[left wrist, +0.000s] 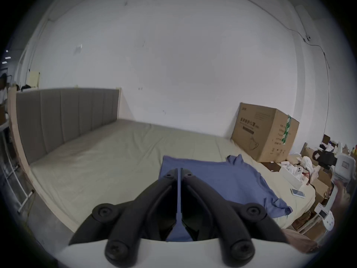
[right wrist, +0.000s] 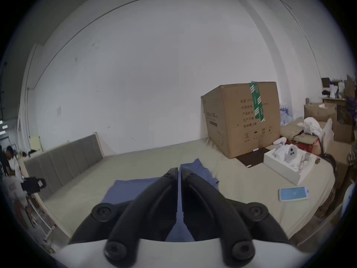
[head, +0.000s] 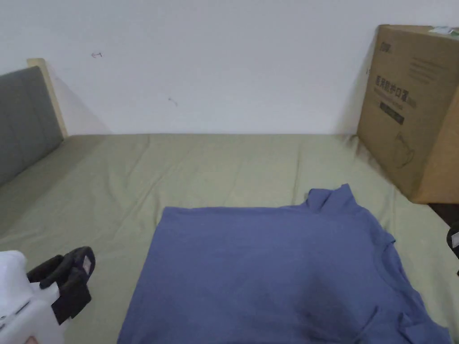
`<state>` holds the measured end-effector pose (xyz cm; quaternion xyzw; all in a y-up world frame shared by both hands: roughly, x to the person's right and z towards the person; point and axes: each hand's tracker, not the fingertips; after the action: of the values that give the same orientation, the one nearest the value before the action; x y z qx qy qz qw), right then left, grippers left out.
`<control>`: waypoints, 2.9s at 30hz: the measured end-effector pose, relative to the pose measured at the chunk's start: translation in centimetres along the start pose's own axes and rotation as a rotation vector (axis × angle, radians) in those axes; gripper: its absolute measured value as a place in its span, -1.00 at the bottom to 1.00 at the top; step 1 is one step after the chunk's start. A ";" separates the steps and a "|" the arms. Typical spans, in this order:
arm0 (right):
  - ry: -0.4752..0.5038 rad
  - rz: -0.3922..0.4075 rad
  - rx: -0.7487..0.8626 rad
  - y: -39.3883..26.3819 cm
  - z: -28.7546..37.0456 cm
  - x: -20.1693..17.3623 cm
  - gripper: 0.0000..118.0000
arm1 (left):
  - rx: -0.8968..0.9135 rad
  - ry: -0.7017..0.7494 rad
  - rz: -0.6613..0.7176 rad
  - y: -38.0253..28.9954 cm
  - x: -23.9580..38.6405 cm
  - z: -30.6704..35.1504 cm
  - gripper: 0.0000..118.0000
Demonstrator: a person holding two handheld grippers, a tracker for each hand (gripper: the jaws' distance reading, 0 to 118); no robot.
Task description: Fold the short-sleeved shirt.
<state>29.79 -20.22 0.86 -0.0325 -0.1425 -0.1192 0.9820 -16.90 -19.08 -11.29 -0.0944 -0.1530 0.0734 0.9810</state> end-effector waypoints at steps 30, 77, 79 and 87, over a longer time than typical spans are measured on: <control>0.085 -0.016 -0.310 -3.7 -1.5 0.6 -0.93 | -1.041 0.145 -0.159 -16.9 -3.6 -17.4 0.77; -0.033 -0.086 -0.979 -3.8 -3.3 13.4 -0.91 | -0.962 -0.105 0.198 -4.7 -7.1 -10.2 -0.94; -0.026 -0.086 -0.987 -2.7 -6.2 13.4 -0.91 | -1.000 -0.086 0.215 -4.2 -7.8 -13.0 -0.94; -0.048 -0.157 -1.051 -0.5 -21.2 13.9 -0.91 | -1.020 -0.107 0.399 -1.6 -9.1 -26.5 -0.94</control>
<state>48.39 -25.88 -15.38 -0.5120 -0.0880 -0.2468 0.8180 -16.95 -26.52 -38.37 -0.5810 -0.1979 0.1793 0.7689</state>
